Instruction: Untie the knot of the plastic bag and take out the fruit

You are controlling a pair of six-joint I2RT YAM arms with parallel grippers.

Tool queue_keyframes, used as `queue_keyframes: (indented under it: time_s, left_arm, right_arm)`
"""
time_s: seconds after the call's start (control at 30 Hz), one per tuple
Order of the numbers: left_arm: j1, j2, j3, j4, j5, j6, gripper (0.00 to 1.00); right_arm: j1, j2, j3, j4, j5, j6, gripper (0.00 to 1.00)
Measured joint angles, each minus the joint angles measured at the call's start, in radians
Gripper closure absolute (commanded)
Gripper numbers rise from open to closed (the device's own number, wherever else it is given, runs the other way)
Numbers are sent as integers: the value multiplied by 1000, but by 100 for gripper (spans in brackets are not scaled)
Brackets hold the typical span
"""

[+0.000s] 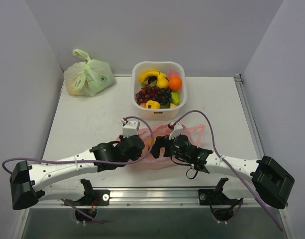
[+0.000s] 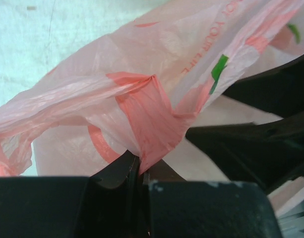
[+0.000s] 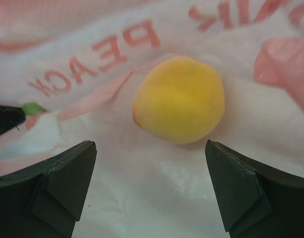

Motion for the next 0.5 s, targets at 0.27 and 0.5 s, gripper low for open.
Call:
queue_keyframes:
  time_s: [0.27, 0.5]
  left_arm:
    - [2, 7, -61, -48, 64, -75, 100]
    - [2, 26, -61, -51, 83, -81, 100]
  right_arm:
    - [17, 90, 87, -42, 36, -55, 3]
    - [60, 190, 183, -73, 106, -115, 0]
